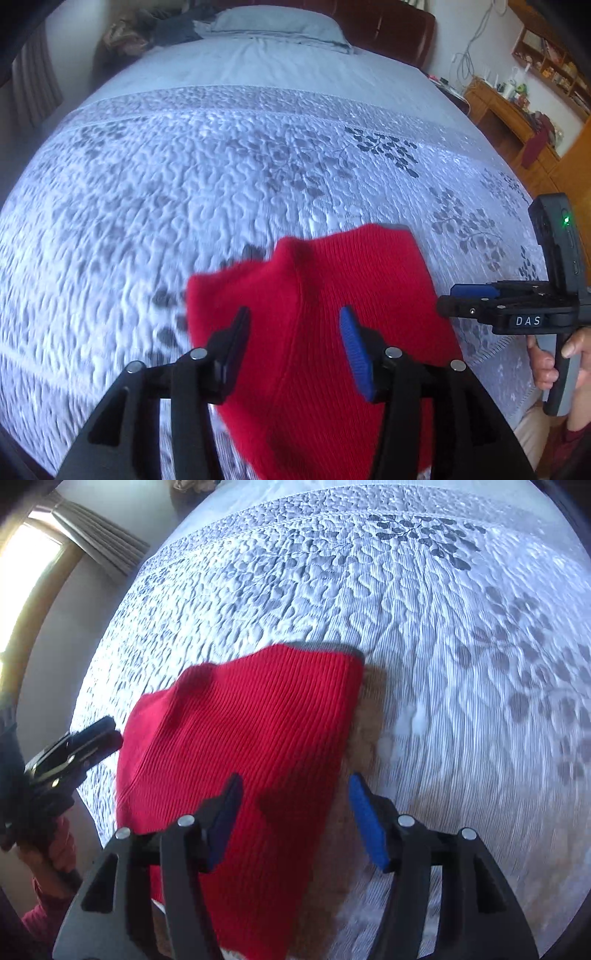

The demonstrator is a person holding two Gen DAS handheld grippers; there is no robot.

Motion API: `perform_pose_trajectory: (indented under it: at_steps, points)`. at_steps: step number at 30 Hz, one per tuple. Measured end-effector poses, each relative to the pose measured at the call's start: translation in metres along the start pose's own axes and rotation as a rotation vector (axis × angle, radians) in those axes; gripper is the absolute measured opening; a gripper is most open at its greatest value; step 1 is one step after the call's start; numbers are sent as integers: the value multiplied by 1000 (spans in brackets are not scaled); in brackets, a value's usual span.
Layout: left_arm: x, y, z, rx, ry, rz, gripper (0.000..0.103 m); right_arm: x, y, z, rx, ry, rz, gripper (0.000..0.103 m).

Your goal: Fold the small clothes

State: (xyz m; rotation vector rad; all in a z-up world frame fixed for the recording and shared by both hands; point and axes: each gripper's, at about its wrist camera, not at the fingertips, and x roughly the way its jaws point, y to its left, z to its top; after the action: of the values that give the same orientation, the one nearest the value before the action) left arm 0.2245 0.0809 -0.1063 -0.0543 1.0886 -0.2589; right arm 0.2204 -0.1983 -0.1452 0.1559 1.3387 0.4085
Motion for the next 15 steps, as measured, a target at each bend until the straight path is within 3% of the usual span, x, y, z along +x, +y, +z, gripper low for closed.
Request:
perform_pose_trajectory:
  at_steps: [8,12,15]
  points:
    - [-27,-6,-56,-23,-10,57,53,-14,22,-69,-12,-31,-13,63]
    - [-38,-13,-76,-22,-16,45,53,-3,19,-102,23,25,-52,65]
    - [-42,-19,-84,-12,-21,34,55,11,10,-126,73,82,-13,65]
